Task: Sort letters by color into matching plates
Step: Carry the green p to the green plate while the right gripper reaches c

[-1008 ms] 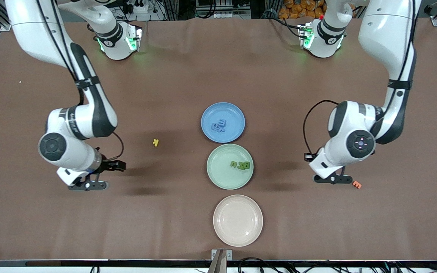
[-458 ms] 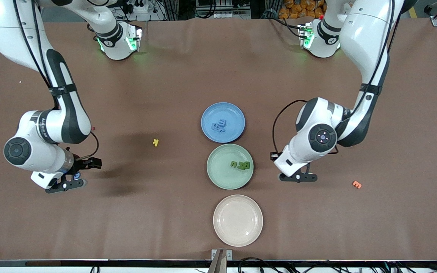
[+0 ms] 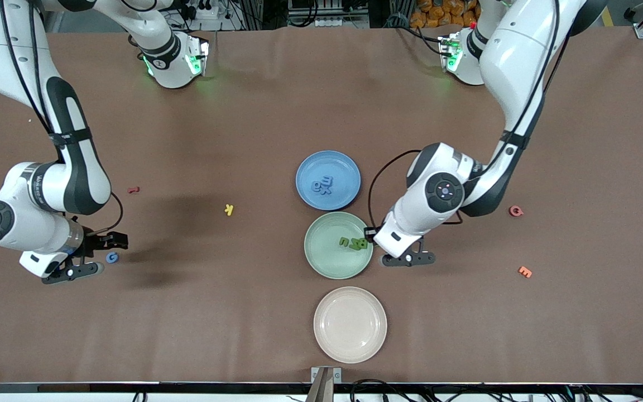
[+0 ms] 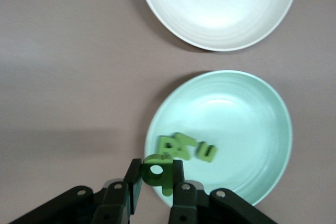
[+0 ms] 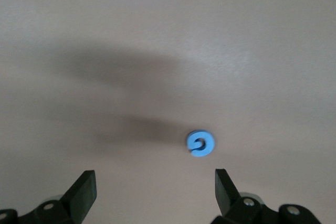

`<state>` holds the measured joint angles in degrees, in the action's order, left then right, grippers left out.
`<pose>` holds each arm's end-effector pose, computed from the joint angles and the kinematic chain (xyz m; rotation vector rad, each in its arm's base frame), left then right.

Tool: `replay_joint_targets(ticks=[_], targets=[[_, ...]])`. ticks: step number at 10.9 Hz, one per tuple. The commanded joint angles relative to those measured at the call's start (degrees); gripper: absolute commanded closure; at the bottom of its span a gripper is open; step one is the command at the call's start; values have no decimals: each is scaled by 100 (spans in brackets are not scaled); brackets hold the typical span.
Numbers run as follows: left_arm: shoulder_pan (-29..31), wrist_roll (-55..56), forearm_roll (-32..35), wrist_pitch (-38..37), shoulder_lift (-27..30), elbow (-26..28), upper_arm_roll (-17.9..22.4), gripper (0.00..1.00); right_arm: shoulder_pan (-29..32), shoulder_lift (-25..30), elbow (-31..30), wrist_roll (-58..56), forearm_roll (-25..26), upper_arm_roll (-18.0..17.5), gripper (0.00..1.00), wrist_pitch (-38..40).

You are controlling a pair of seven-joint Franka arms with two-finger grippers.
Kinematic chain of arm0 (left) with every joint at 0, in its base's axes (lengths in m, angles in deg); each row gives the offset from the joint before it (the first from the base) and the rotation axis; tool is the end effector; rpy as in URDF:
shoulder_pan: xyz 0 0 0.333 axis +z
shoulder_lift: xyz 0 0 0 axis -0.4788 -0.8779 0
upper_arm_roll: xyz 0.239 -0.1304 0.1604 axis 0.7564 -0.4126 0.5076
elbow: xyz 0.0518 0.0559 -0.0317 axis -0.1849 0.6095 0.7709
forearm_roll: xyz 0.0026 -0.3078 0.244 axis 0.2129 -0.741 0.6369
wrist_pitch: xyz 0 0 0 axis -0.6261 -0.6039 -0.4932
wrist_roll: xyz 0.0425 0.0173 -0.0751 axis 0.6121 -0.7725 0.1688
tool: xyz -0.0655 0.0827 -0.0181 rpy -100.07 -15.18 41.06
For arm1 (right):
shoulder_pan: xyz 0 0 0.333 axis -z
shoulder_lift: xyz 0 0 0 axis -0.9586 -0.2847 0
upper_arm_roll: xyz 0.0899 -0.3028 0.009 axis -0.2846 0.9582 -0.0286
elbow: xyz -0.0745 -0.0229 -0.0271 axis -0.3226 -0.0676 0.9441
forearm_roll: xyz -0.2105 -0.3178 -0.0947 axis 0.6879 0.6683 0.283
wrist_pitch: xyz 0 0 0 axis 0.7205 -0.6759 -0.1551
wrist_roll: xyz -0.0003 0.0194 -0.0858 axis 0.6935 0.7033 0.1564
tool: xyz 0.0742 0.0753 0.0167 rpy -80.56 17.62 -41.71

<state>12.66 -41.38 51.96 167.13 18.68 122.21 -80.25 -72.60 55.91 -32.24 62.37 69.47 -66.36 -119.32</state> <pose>0.6357 -0.3598 0.2834 2.9246 0.1319 0.0275 0.6722 -0.0565 0.2700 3.0996 0.3669 -0.0582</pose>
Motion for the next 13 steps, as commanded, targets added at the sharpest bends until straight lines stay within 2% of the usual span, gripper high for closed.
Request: replay_joint_targets(ticks=[1, 6, 10, 11, 13], targets=[[-181, 581, 135, 418, -391, -161, -89, 100, 247, -173, -111, -193, -25, -77, 0, -514], [-164, 572, 144, 533, -576, -143, -80, 100, 476, -595, -120, -202, -33, -199, 0, -1174], [-137, 563, 144, 533, -638, -161, -54, 98, 547, -640, -243, -193, -33, -226, 0, -1455], [-137, 572, 144, 533, -647, -170, -54, 93, 590, -683, -339, -193, -33, -226, 0, -1612], [-137, 590, 135, 533, -656, -178, -54, 72, 617, -701, -401, -202, -33, -235, 0, -1684]])
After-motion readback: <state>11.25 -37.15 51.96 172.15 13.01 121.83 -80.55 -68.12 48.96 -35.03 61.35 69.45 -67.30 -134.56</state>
